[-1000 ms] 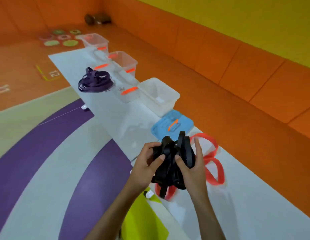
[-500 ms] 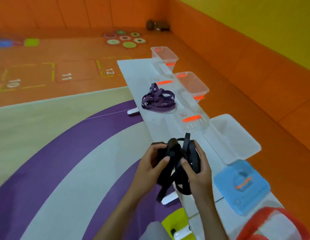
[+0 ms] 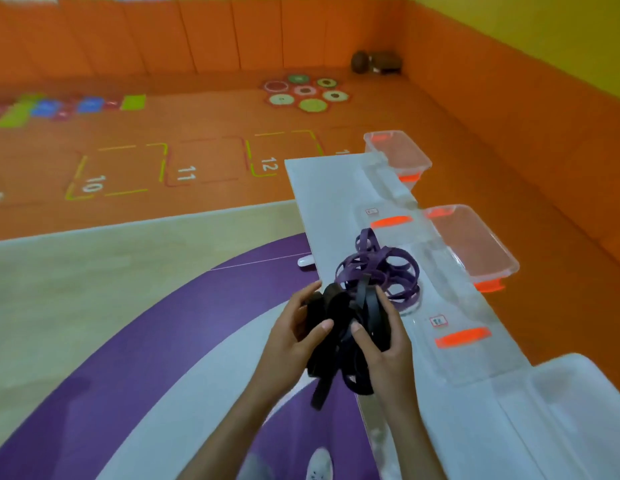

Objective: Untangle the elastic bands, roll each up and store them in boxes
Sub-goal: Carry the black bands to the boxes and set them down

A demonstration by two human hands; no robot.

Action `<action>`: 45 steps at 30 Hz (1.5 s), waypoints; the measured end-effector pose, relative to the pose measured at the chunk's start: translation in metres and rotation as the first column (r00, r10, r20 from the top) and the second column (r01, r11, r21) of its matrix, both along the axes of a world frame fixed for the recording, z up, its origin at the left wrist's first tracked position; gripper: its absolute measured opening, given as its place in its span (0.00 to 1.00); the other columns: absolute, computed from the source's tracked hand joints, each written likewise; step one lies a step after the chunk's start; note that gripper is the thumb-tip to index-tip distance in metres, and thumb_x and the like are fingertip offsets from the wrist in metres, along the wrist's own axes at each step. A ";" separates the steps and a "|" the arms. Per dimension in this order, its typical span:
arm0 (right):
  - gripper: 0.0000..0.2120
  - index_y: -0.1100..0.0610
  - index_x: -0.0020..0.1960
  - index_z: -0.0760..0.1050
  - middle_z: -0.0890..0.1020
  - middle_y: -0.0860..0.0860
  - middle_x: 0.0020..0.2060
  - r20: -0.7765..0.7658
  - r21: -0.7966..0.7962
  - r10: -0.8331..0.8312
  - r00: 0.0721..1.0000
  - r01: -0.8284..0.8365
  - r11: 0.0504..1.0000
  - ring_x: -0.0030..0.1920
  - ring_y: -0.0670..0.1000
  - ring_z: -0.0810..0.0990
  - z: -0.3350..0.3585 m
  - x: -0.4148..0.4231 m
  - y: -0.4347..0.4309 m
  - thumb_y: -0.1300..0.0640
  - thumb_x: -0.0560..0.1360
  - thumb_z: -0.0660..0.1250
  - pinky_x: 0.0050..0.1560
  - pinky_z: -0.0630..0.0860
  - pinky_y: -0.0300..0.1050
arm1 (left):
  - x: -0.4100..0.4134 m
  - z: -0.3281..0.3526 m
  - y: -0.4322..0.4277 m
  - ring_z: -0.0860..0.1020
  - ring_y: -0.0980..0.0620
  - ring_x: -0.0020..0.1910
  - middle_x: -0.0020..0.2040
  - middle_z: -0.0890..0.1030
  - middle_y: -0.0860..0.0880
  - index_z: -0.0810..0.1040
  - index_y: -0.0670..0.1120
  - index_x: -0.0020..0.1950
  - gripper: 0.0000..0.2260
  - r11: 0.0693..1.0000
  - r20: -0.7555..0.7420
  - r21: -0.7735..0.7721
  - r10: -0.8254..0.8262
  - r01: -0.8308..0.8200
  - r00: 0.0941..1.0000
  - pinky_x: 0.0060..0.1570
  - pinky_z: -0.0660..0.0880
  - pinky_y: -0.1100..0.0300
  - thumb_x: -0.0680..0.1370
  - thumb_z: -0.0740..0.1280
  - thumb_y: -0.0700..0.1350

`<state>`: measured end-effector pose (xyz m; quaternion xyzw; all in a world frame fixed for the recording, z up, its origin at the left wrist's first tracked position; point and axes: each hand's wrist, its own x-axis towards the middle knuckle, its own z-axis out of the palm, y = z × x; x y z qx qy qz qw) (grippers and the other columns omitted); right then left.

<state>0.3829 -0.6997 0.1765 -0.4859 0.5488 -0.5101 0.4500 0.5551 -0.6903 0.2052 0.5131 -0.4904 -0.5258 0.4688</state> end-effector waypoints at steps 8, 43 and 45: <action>0.29 0.37 0.72 0.73 0.81 0.32 0.64 -0.004 -0.009 0.026 1.000 -0.026 1.000 0.66 0.34 0.78 0.010 0.073 -0.163 0.62 0.79 0.73 0.61 0.75 0.28 | 0.070 -0.002 -0.153 0.83 0.51 0.64 0.64 0.84 0.54 0.74 0.57 0.75 0.20 0.998 -0.051 -0.027 0.047 -0.048 0.998 0.58 0.81 0.54 0.85 0.67 0.40; 0.29 0.41 0.76 0.70 0.81 0.36 0.67 -0.059 0.087 -0.454 0.889 0.458 0.885 0.67 0.39 0.79 -0.056 0.092 -0.648 0.57 0.80 0.74 0.64 0.75 0.33 | 0.081 -0.052 -0.763 0.83 0.50 0.65 0.65 0.84 0.54 0.79 0.56 0.71 0.17 0.807 0.022 0.088 -0.587 0.584 0.809 0.67 0.79 0.46 0.84 0.71 0.42; 0.29 0.42 0.77 0.70 0.80 0.35 0.66 -0.076 0.137 -0.513 0.855 0.519 0.844 0.67 0.38 0.78 -0.078 0.098 -0.661 0.57 0.79 0.74 0.65 0.75 0.33 | 0.078 -0.075 -0.787 0.83 0.52 0.64 0.64 0.84 0.56 0.79 0.57 0.70 0.17 0.776 0.056 0.124 -0.628 0.619 0.776 0.66 0.80 0.46 0.83 0.72 0.43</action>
